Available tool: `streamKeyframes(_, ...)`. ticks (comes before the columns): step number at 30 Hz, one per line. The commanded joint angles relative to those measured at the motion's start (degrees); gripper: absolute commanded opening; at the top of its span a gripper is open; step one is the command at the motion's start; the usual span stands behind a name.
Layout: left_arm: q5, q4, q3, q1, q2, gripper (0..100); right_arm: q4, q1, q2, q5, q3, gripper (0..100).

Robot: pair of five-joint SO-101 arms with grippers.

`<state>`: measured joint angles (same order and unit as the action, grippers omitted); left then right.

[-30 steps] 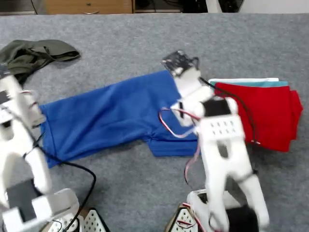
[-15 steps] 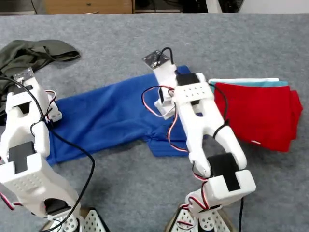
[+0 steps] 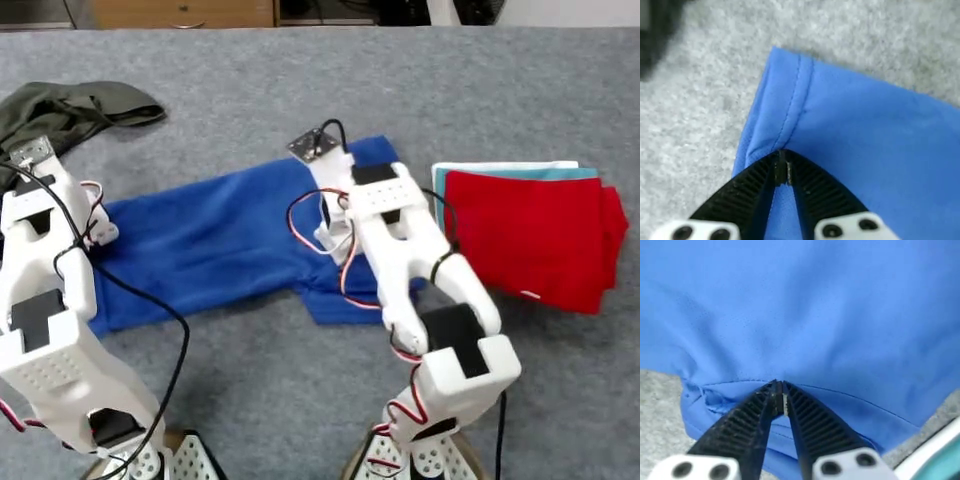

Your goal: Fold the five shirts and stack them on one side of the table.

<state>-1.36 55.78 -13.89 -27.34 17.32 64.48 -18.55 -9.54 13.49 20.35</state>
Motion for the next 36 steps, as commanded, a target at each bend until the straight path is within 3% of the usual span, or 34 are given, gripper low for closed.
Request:
streamKeyframes(1, -0.26, -1.32, 3.08, -2.11, 0.57, 2, 1.32, -0.75, 3.56, 0.18, 0.84, 0.3)
streamKeyframes(11, -0.18, -1.32, 3.16, -2.02, 0.57, 2, 1.14, -0.75, 14.81, 5.01, 13.93, 0.3)
streamKeyframes(19, -0.18, -1.32, 2.99, -2.02, 0.57, 2, 1.14, -4.26, 28.62, 13.36, 25.71, 0.3)
streamKeyframes(28, -0.09, -1.32, 2.73, -2.11, 0.48, 2, 1.32, 6.11, 25.71, 13.01, 10.77, 0.3)
streamKeyframes(36, -0.09, -1.32, 2.64, -2.11, 0.48, 2, 0.88, 6.55, 6.29, 12.92, -1.27, 0.3)
